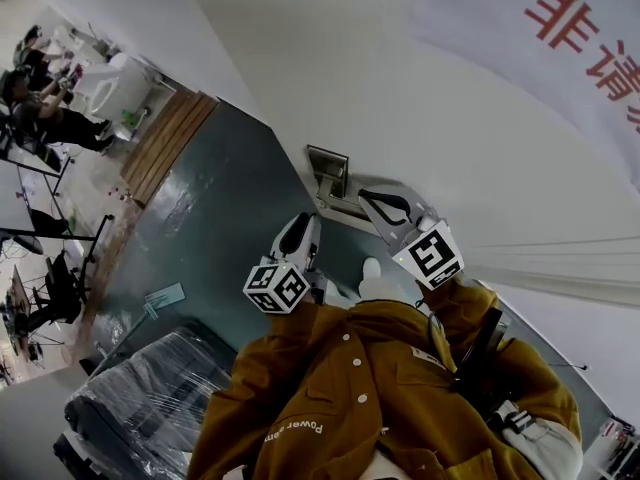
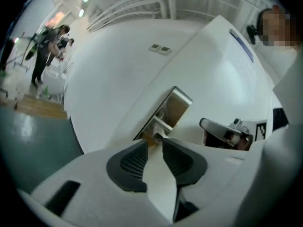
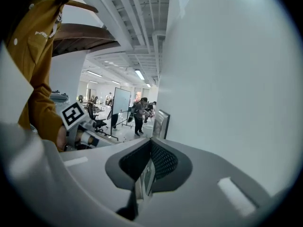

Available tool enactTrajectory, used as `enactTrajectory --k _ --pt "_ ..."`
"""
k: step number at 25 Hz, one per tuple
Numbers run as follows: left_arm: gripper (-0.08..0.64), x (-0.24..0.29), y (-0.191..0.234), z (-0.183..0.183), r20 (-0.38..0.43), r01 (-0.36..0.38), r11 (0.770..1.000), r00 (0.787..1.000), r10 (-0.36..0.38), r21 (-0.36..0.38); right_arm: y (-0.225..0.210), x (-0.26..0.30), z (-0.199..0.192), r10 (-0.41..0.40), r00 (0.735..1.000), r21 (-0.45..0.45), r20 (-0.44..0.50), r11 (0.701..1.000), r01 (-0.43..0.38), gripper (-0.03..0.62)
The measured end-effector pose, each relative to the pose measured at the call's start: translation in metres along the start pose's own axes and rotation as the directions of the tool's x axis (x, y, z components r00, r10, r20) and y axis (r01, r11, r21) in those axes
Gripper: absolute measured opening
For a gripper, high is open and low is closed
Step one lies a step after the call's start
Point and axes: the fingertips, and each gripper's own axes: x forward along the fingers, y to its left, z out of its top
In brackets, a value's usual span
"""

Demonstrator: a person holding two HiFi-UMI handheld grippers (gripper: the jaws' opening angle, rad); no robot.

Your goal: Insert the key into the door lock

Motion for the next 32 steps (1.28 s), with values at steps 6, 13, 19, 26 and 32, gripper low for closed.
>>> enactTrajectory --k 6,13,19,26,32 --pt "-0.002 -0.043 -0.070 0.032 0.060 0.016 0.951 0.998 -0.037 0.310 -0.001 -0.020 0.023 -0.064 0.993 0.036 0.103 0.997 0.061 0.005" --pt "0.000 -0.062 -0.100 0.027 0.021 0.019 0.916 0.999 -0.030 0.400 0.015 -0.030 -0.003 -0.128 0.990 0.205 0.053 0.972 0.115 0.005" --pt "0.000 -0.062 -0.106 0.027 0.015 0.033 0.928 0.999 -0.042 0.371 0.028 -0.032 -0.008 -0.106 0.994 0.208 0.036 0.973 0.096 0.005" --pt "0.000 -0.059 -0.101 0.029 0.018 0.021 0.936 0.999 -0.029 0.351 0.026 -0.034 -0.010 -0.108 0.994 0.213 0.032 0.972 0.099 0.005" --pt "0.000 -0.055 -0.101 0.027 0.002 0.034 0.938 0.999 -0.037 0.345 0.021 -0.035 -0.009 -0.115 0.993 0.215 0.034 0.971 0.105 0.005"
